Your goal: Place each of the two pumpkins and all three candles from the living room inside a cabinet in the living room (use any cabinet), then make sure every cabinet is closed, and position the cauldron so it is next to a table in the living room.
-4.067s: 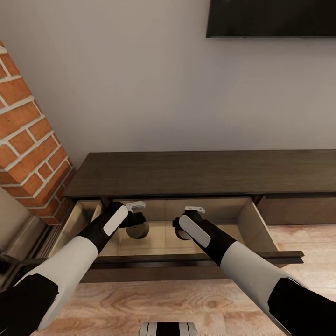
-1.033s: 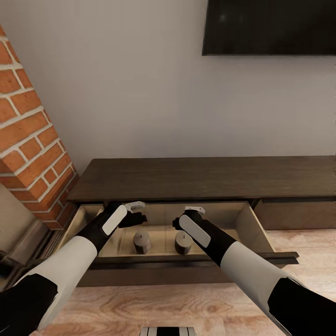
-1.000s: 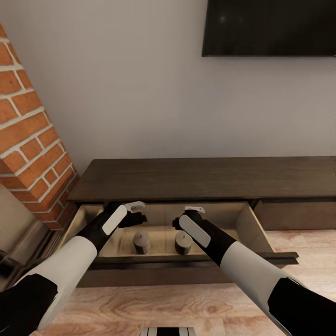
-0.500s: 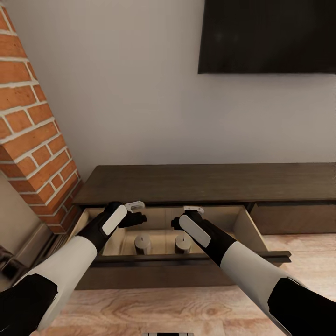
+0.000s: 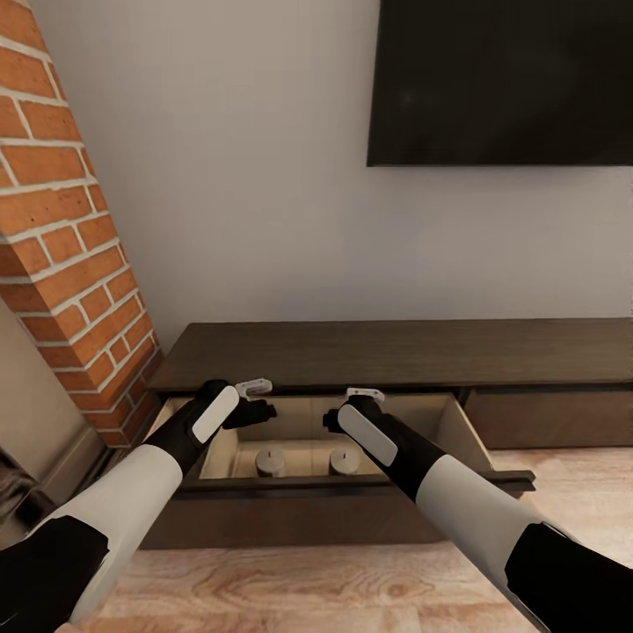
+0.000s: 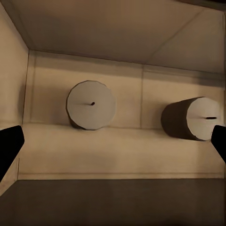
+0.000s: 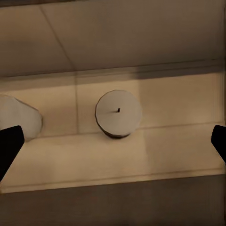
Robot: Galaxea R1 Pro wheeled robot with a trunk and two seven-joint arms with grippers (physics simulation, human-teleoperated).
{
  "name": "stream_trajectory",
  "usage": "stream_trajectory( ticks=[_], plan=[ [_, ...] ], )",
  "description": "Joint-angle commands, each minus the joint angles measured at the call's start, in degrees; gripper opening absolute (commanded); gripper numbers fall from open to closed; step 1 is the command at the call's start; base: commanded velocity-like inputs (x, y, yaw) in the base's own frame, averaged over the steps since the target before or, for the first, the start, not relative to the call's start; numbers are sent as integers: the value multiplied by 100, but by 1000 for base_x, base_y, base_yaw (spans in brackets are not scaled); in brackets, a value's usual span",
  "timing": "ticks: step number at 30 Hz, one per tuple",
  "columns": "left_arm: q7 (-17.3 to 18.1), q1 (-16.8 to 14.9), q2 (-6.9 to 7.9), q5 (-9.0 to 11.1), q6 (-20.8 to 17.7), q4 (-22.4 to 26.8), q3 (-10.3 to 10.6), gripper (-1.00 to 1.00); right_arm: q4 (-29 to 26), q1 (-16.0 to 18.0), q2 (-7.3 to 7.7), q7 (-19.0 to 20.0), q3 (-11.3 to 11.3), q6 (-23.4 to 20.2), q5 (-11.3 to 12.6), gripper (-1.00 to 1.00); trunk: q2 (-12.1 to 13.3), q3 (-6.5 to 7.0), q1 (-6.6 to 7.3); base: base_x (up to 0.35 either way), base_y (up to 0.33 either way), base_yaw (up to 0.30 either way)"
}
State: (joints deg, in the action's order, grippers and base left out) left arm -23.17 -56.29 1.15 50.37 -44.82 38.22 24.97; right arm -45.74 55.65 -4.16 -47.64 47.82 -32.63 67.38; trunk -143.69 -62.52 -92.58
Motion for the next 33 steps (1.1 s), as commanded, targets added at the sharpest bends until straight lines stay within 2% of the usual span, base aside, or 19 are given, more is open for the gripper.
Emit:
stream_trajectory(
  ticks=[1,33],
  plan=[
    [-48,-4,42,66,-8,10,34,100,-5,7,-3,-36,16,-15,35,100,-1,17,3,-2,0,0],
    [-38,-4,70,90,-10,89,34,100,-14,7,8,-41,16,1,29,100,42,726,86,0,0,0]
  ],
)
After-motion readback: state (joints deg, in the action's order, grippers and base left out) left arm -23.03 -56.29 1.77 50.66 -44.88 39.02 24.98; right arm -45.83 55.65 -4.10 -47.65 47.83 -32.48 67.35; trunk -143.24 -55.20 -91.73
